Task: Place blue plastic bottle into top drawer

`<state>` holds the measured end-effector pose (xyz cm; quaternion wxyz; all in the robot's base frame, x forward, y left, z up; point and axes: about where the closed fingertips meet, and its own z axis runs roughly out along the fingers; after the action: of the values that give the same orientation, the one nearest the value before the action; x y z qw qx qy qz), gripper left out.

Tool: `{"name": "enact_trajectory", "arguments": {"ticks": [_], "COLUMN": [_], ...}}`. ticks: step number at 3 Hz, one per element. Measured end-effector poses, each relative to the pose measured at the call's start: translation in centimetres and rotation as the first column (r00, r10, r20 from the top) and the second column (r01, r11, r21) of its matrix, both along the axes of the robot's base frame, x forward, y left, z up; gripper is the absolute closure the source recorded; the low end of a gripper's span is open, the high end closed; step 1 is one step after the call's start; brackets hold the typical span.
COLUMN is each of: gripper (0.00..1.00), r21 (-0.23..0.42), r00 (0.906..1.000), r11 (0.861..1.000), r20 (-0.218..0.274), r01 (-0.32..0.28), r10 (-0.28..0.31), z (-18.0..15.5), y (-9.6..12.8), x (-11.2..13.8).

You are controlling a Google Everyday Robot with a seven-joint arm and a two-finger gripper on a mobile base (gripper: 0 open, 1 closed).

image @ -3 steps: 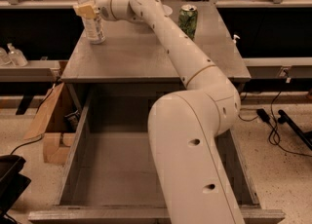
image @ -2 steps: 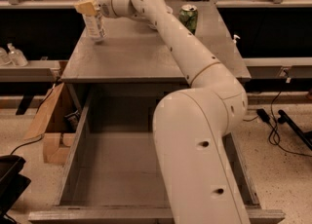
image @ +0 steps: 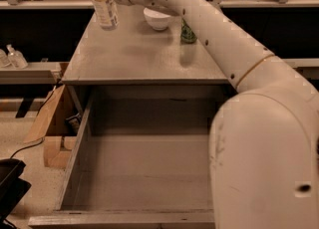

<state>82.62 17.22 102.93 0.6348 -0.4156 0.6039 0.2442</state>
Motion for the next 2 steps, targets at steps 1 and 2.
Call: {"name": "enact_trajectory", "arguments": {"ticks": [1,2], "gripper": [1.00,1.00], "r21": [0.005,-0.027], "r00": [0.9999,0.9964], "r11": [1.000,0.996], "r20": [0.016,-0.006], "r01": [-0.001,-0.085], "r10": [0.000,0.084], "z": [0.9,-3.2], "y": [-1.6,-2.7], "x": [-4.9,-10.7]}}
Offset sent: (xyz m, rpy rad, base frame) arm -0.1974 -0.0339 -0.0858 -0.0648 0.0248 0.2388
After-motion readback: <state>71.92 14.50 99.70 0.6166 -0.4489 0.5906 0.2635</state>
